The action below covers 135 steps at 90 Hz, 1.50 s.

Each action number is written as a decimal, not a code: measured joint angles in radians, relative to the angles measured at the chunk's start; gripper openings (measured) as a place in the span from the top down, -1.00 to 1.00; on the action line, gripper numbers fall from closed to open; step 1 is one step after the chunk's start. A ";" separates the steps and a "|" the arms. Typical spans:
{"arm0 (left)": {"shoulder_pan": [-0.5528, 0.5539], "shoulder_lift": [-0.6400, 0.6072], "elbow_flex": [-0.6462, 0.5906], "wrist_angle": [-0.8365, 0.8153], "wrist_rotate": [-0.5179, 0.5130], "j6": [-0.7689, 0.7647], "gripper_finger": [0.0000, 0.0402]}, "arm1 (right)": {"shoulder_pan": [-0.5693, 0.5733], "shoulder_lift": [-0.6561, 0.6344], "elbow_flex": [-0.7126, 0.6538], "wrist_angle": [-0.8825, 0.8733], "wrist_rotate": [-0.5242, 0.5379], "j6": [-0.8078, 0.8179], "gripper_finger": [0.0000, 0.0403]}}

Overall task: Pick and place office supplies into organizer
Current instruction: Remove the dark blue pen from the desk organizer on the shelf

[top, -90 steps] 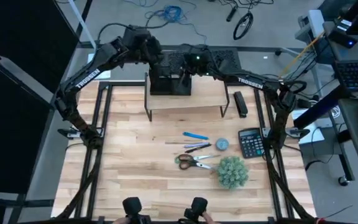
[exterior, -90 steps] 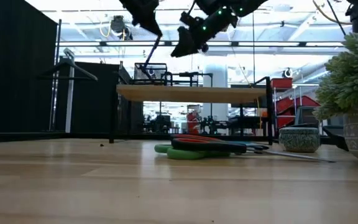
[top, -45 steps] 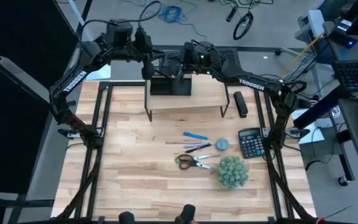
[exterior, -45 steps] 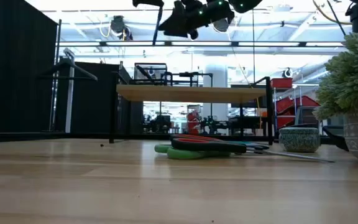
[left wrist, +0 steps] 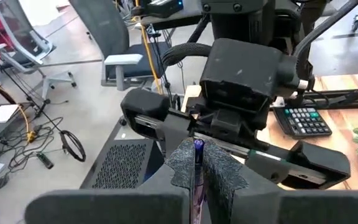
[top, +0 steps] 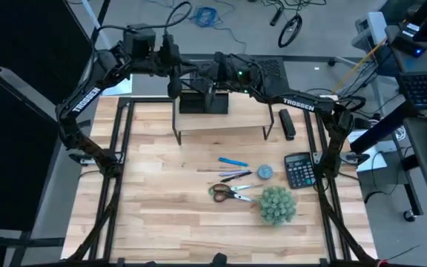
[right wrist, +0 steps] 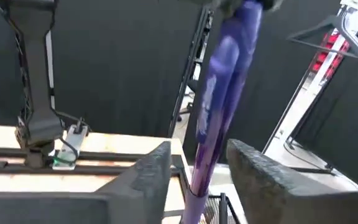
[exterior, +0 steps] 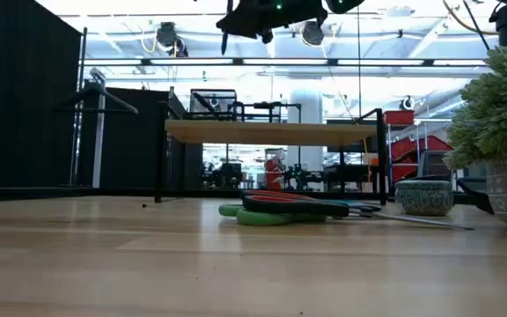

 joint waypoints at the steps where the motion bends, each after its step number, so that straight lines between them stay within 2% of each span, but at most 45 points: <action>1: 0.000 0.000 0.000 0.000 0.000 0.000 0.98 | 0.000 0.000 0.000 -0.002 0.000 -0.003 0.44; 14: 0.012 -0.006 0.000 -0.008 0.001 -0.001 0.98 | 0.000 0.000 0.000 -0.010 0.009 -0.042 0.87; 18: 0.013 -0.011 0.000 -0.014 -0.010 0.000 0.98 | -0.002 0.000 0.000 -0.007 0.008 -0.049 0.92; 27: 0.010 -0.012 0.000 -0.010 -0.047 0.001 0.94 | -0.002 0.000 0.000 -0.016 0.012 -0.040 0.91; 35: 0.006 -0.012 0.000 -0.021 -0.090 0.005 0.81 | -0.002 -0.009 0.000 -0.068 0.014 -0.038 0.90; 46: 0.006 -0.013 0.000 -0.044 -0.127 0.020 0.48 | 0.006 -0.055 0.001 -0.195 0.054 -0.033 0.94; 61: 0.008 -0.017 0.000 -0.140 -0.154 0.024 -0.02 | 0.034 -0.128 0.012 -0.474 0.050 0.001 0.94; 70: 0.011 -0.020 0.000 -0.223 -0.175 0.024 -0.22 | 0.068 -0.141 0.013 -0.653 0.042 0.037 0.94; 83: 0.008 -0.020 0.000 -0.320 -0.205 0.021 -0.35 | 0.131 -0.120 0.012 -0.923 0.053 0.081 0.94; 92: 0.009 -0.020 -0.010 -0.350 -0.214 0.013 -0.34 | 0.189 -0.109 -0.025 -1.025 0.081 0.105 0.94; 106: 0.008 -0.020 -0.014 -0.368 -0.216 -0.007 -0.29 | 0.263 -0.109 -0.169 -1.003 0.079 0.166 0.94; 122: 0.009 -0.020 -0.014 -0.350 -0.213 -0.007 -0.23 | 0.324 -0.108 -0.390 -0.788 0.082 0.191 0.94; 135: 0.007 -0.020 -0.014 -0.321 -0.212 -0.008 -0.22 | 0.376 -0.107 -0.507 -0.655 0.116 0.240 0.94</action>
